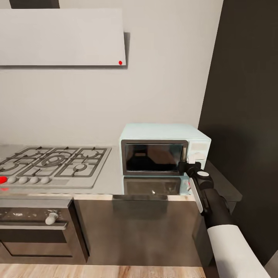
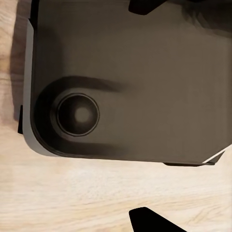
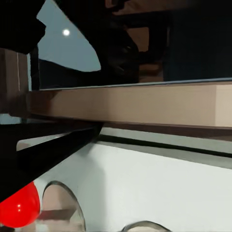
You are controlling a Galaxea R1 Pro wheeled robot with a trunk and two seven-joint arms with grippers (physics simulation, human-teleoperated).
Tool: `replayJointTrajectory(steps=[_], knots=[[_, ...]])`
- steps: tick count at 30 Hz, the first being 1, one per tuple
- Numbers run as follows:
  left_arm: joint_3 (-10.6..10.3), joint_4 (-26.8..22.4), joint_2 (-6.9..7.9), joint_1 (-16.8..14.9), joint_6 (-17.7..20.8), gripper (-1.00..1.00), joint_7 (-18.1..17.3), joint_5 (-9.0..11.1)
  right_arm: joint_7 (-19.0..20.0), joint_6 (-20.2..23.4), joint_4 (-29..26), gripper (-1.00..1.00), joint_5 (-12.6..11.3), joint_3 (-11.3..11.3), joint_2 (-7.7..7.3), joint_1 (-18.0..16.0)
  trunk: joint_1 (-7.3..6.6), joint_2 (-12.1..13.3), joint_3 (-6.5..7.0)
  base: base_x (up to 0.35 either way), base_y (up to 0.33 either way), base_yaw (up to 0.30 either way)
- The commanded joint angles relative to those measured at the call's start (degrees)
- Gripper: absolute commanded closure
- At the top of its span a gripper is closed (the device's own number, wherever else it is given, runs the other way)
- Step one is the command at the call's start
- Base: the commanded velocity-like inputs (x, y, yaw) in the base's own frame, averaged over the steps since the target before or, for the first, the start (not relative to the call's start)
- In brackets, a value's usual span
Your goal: In the kitchen, take the popcorn bag from the countertop, put it into the microwave, and heat it until the popcorn is cooked so the cooked popcorn ends up inside the bag.
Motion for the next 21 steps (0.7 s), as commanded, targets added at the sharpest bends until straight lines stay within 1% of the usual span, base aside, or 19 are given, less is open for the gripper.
replayJointTrajectory(steps=[1,7,17,21], knots=[[-0.05,-0.05,-0.02,0.01,-0.08,-1.0,0.01,0.54,0.09,0.34,-0.07,1.0,0.51,-0.06,0.03,-0.03,0.0,-0.03,-0.05,-0.006,0.0,0.0],[0.06,-0.06,-0.05,0.01,-0.08,-1.0,0.08,0.54,-0.04,0.27,0.01,1.0,0.64,-0.06,0.05,-0.03,0.0,-0.03,-0.05,-0.029,0.0,0.0],[0.12,-0.06,-0.13,-0.01,-0.08,-1.0,0.09,0.58,-0.21,0.26,0.02,1.0,0.64,-0.06,0.05,-0.03,0.0,-0.03,-0.05,-0.231,0.002,0.0],[0.2,-0.06,-0.29,-0.02,-0.08,-1.0,0.09,0.55,-0.26,0.25,0.02,1.0,0.64,-0.06,0.05,-0.03,0.0,-0.03,-0.05,-0.171,0.096,0.0]])
